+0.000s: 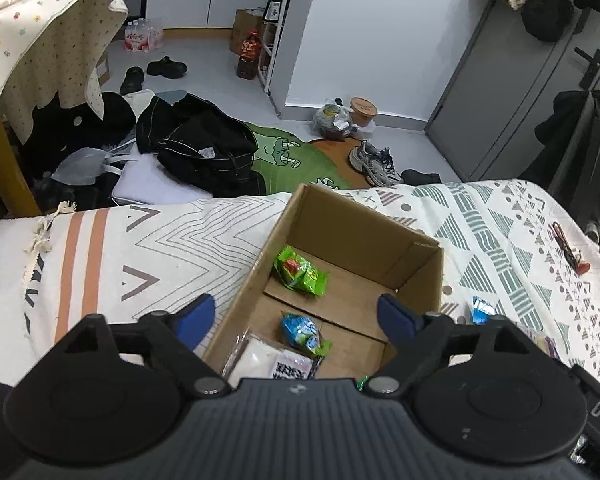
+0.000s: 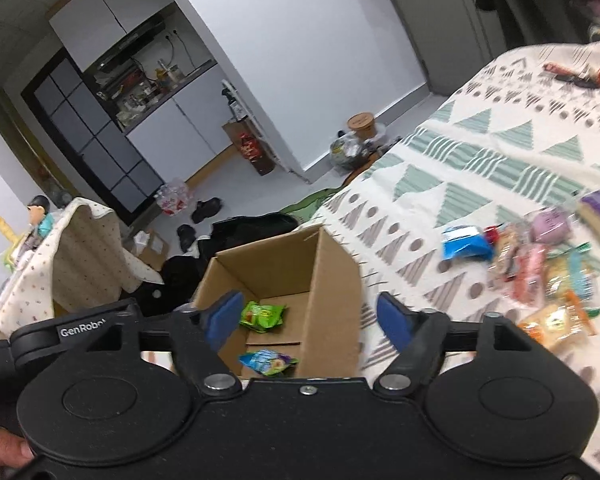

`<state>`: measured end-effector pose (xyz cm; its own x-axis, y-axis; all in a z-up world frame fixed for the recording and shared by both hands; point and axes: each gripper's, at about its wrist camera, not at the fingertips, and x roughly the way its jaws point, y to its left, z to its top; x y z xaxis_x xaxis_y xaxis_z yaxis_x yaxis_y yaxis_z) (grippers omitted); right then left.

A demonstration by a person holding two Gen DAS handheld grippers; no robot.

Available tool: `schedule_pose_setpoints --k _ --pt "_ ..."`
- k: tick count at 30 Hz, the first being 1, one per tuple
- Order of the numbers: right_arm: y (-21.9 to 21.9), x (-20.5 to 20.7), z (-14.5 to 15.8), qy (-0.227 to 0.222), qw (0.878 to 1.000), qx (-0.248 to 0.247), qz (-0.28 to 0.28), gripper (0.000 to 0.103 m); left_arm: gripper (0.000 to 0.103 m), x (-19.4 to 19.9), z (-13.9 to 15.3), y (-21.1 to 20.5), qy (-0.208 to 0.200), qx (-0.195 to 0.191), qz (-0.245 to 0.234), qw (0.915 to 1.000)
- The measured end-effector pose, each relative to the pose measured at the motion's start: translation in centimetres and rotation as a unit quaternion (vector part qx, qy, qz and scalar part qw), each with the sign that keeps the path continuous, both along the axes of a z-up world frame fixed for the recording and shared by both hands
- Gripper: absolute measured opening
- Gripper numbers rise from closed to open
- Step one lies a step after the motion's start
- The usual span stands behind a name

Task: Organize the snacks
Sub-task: 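Carry both packs into the cardboard box and release them, then move both open grippers back toward the remaining snack pile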

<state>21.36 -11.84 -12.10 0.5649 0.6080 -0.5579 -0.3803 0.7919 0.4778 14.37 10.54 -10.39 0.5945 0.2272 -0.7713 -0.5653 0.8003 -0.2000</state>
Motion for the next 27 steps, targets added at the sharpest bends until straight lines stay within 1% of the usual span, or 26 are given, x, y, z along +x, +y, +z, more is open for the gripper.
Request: schedule_pose_setpoints --k 1,3,7,10,11,15,17,19,21,24,27 --pt "-0.2 -0.1 0.1 -0.004 1.0 -0.008 -0.005 0.081 0.091 0.0 0.1 -0.5 0.003 0.007 -0.004 1.0" --pt "-0.9 -0.5 0.3 -0.012 1.0 -0.014 -0.011 0.087 0.092 0.0 0.3 -1.1 0.007 0.009 -0.013 0.9999" --pt "-2.6 -0.7 0.5 -0.003 0.999 -0.025 -0.03 0.087 0.092 0.1 0.3 -2.4 0.022 0.011 -0.021 0.9995" --pt "-3.8 -0.9 0.9 -0.01 0.998 -0.047 -0.044 0.095 0.094 0.3 0.6 -3.5 0.027 0.022 -0.027 0.999" --pt "-4.2 -1.0 1.0 -0.013 0.997 -0.054 -0.048 0.095 0.097 0.3 0.7 -4.0 0.029 0.023 -0.03 0.9988" --pt "-5.5 -1.2 1.5 -0.009 0.995 -0.081 -0.06 0.096 0.097 0.4 1.0 -5.6 0.033 0.021 -0.049 0.998" --pt "-6.2 -1.2 1.8 -0.013 0.994 -0.089 -0.061 0.1 0.098 0.5 1.3 -6.3 0.031 0.027 -0.053 0.9978" --pt "-6.9 -1.3 2.1 -0.018 0.994 -0.092 -0.057 0.103 0.102 0.6 1.5 -7.0 0.028 0.029 -0.059 0.9974" --pt "-7.6 -1.4 2.3 -0.026 0.994 -0.093 -0.056 0.103 0.102 0.6 1.8 -7.6 0.024 0.032 -0.065 0.9971" --pt "-9.0 -1.4 2.4 -0.023 0.995 -0.08 -0.054 0.103 0.102 0.8 2.1 -8.4 0.013 0.014 -0.078 0.9968" --pt "-10.2 -1.0 2.8 -0.015 0.996 -0.068 -0.058 0.103 0.102 1.2 2.4 -9.5 0.009 0.021 -0.084 0.9962"
